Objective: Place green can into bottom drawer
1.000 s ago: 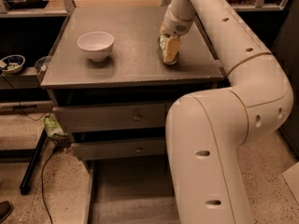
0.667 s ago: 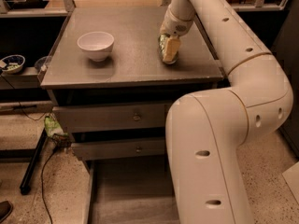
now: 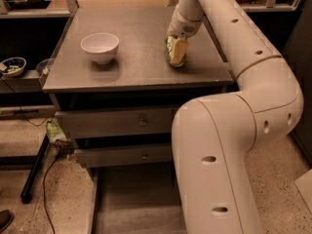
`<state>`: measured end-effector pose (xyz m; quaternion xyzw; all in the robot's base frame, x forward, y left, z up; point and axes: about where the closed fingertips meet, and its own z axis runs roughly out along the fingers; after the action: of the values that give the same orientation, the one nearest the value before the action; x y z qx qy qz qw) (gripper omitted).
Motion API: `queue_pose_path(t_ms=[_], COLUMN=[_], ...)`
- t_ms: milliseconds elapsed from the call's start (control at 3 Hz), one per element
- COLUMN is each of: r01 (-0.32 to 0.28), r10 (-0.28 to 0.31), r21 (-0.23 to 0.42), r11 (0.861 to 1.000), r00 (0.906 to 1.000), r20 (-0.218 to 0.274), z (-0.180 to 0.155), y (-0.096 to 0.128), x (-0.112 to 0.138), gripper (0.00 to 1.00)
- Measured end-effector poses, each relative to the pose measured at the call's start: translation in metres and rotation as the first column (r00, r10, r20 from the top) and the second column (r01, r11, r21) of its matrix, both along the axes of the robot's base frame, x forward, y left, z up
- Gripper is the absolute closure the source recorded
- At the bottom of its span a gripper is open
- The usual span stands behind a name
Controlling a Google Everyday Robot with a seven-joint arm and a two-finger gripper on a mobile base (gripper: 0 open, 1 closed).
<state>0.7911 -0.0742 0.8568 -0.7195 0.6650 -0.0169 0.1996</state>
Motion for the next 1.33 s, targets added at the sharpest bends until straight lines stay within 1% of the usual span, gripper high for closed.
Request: queue_pose_path(t_ms=[333,667,1000,1333], r01=[0.044,0.071,0.086,0.116], r10=[-0.044,-0.071,-0.085,-0.117], r21=[-0.020,-0.034,-0.033,0.014], r11=[0.999,0.997,0.996,0.993], r00=[0.9990,0.9975,0.9961,0.9896], r20=[0.001,0.007,0.024,0.083], z=[0.010,0.021,0.037,0.088], y=[-0.006,-0.010,-0.015,-0.026], x=[0.000,-0.002,-0.006,-0.020], gripper=[1.00,1.00,1.00,1.00])
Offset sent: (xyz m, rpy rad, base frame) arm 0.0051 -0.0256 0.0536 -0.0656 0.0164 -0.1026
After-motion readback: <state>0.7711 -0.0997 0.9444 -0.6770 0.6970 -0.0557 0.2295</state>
